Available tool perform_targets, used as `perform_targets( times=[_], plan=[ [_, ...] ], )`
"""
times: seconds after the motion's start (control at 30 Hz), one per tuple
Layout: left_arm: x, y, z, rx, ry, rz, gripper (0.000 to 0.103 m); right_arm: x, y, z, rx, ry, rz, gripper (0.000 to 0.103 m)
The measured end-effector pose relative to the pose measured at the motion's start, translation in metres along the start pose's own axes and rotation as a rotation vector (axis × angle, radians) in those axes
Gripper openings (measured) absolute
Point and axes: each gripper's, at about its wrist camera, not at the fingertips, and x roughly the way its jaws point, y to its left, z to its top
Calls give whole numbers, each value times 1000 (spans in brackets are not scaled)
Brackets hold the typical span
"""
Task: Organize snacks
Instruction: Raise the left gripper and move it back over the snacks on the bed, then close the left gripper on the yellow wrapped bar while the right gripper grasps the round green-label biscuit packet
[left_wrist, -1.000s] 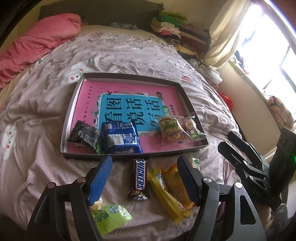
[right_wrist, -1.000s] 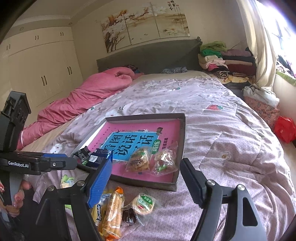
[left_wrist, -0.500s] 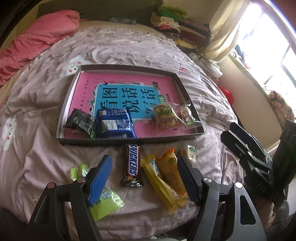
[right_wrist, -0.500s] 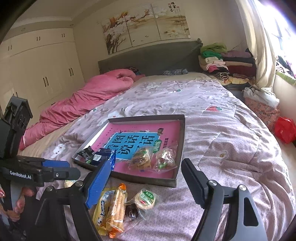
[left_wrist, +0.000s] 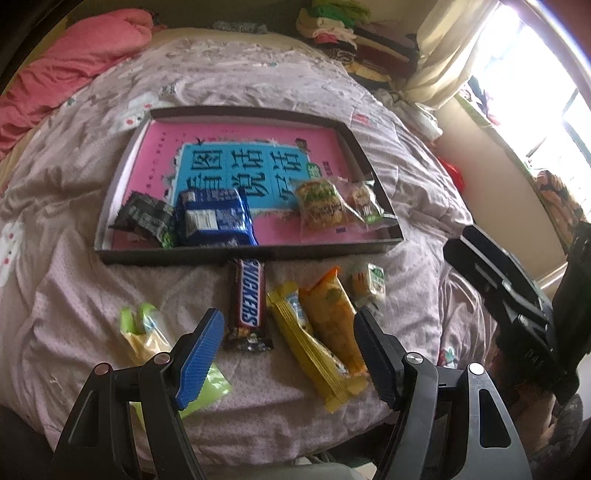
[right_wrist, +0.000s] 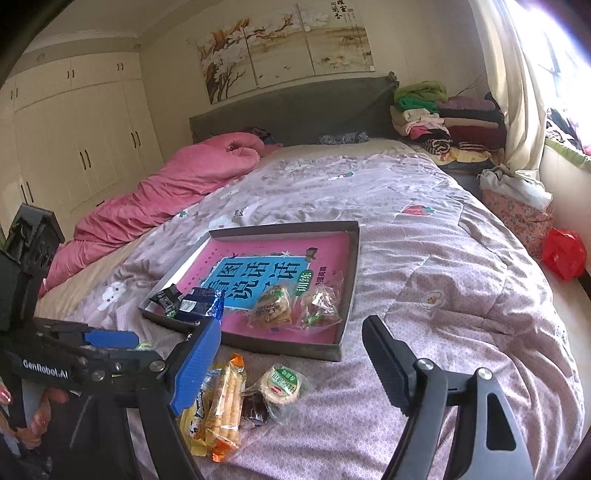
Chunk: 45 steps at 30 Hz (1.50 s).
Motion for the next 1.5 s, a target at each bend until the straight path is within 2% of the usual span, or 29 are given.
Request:
perform_targets(
  times=[0.33,0.7,1.1,1.33,1.5],
  plan=[
    [16,-2,-9,-1,58,-24,74,6,-6,-3,18,47,-32,79],
    [35,0,-17,-22,110,-52,74,16,-7,-7,15,78,-8,79],
    [55,4,-26,-63,146,-37,74,35,1,-24,-29,189,7,78],
    [63,-1,-25,-48,142,-25,74,56,2,-36,-38,279,-22,78],
    [67,-3,-26,-41,141,-23,74,64,0,-41,-9,308,3,76]
  ],
)
